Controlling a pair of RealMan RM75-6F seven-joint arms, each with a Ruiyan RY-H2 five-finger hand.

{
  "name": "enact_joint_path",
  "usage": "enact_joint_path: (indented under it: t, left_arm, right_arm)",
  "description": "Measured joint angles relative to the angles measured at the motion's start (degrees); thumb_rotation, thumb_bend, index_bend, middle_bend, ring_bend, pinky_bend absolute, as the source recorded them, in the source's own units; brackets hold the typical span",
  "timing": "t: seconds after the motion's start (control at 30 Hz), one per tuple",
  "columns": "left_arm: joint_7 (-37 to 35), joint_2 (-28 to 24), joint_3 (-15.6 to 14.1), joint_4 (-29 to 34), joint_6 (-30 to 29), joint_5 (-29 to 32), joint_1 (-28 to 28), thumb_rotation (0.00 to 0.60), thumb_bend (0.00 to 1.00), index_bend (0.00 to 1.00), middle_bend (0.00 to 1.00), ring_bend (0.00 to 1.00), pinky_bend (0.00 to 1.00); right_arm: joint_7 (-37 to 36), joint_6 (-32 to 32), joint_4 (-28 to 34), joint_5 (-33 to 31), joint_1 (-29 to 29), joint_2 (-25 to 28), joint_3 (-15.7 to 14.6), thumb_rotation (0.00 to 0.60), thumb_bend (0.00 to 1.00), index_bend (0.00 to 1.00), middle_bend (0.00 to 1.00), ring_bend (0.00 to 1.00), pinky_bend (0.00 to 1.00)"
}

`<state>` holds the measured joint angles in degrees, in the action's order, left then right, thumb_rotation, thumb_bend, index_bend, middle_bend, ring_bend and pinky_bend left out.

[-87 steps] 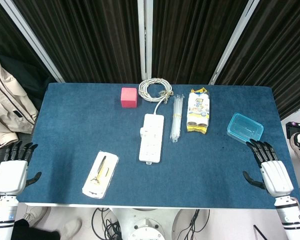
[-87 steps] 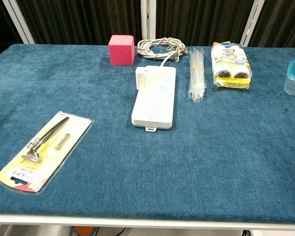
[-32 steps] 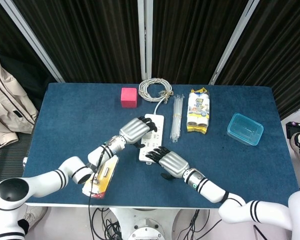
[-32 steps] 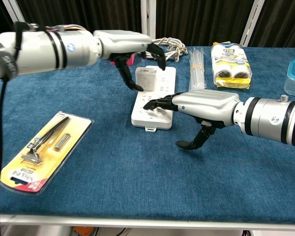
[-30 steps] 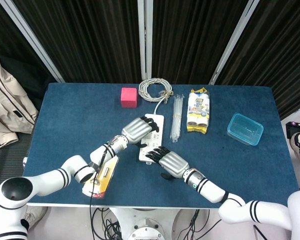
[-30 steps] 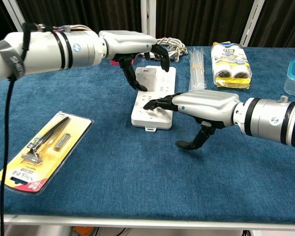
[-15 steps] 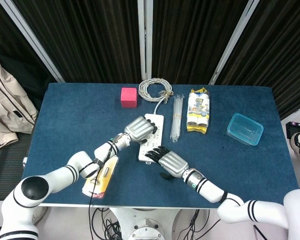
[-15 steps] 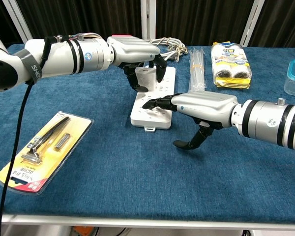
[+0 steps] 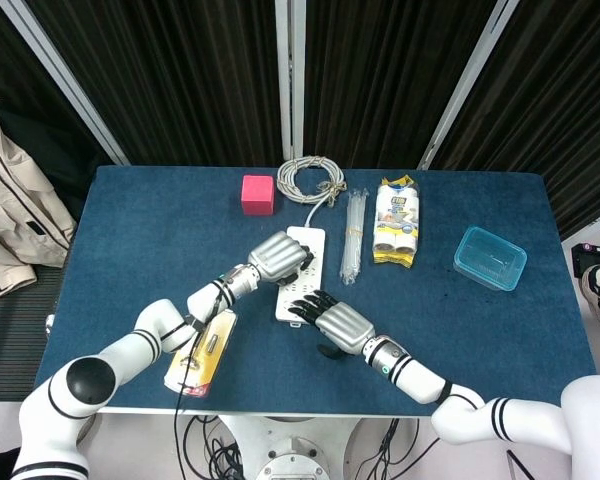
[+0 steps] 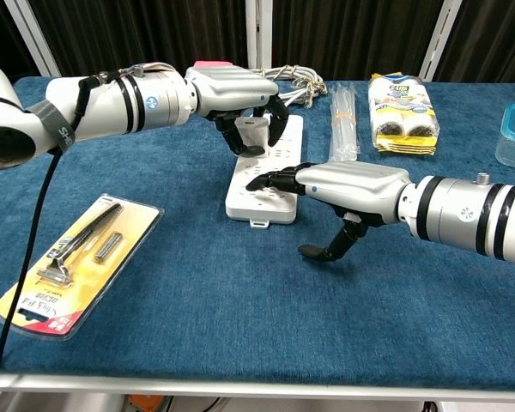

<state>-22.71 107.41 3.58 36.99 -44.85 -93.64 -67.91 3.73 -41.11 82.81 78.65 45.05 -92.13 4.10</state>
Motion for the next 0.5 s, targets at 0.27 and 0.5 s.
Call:
enact_joint_path:
  t: [0.27,0.5]
  left_arm:
    - [-6.49,1.83,-2.77,-5.49,-2.99,-1.76,-0.06,0.6,0.46,0.62,0.75,0.72,0.9]
    - [-9.19,2.52,-4.0,-8.48,-5.69,-2.33,0.35,0.6,0.49,0.64,0.78,0.75,0.93]
  right_arm:
    - [0.03,0.74,-0.56,-1.05,0.45,-0.49,-0.42,0.6,0.33,0.0,0.09,0.0,0.0]
    - [0.01,0.73,-0.68,-1.55,0.56,-0.65,-0.67,0.6,0.33,0.0,0.09,0.0,0.0]
